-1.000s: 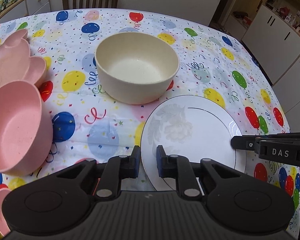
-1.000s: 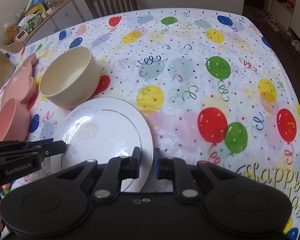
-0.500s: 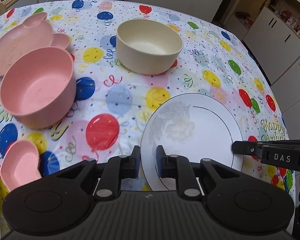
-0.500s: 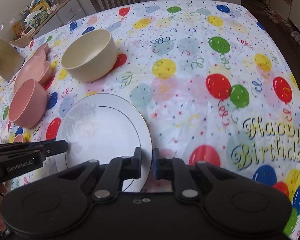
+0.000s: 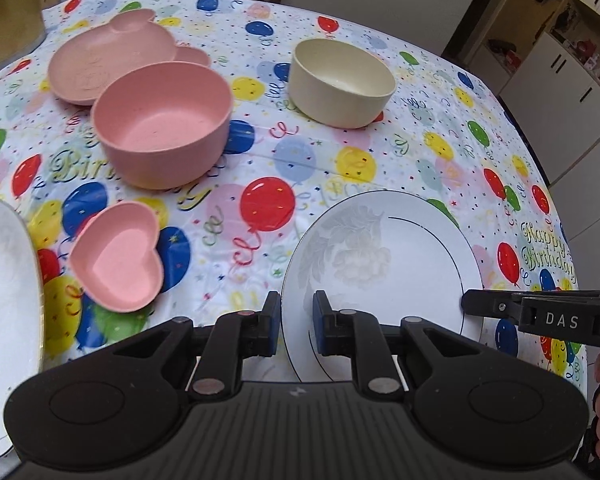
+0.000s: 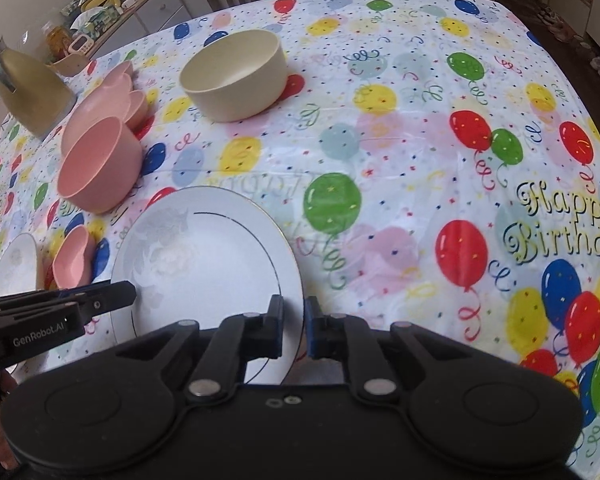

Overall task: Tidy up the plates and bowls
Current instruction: 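Carry the small white plate over the large white plate with both grippers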

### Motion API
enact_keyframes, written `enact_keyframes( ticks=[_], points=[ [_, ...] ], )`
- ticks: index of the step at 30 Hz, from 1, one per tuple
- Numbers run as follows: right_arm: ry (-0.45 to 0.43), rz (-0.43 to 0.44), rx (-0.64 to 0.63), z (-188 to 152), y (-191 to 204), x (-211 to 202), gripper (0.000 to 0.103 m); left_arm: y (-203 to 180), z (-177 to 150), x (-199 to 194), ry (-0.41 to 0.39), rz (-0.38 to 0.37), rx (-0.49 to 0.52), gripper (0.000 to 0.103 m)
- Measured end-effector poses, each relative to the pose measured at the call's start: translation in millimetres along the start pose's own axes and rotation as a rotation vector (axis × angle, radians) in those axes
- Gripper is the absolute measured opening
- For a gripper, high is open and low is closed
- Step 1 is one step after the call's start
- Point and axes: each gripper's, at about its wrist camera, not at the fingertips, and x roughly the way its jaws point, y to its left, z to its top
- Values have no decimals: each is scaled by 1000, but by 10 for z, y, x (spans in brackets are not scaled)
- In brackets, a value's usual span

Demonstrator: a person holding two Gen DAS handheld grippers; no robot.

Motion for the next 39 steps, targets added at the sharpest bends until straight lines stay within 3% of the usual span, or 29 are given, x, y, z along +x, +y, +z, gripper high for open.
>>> enact_keyframes(
  ticks=[16,39],
  points=[
    [-8,28,-37,-74,739,-87,9,660,-111,-467,-19,3,-55,16],
    [20,56,-106,-40,2255,312,8,2178,-60,-895,-26,36,-115,16]
  ],
)
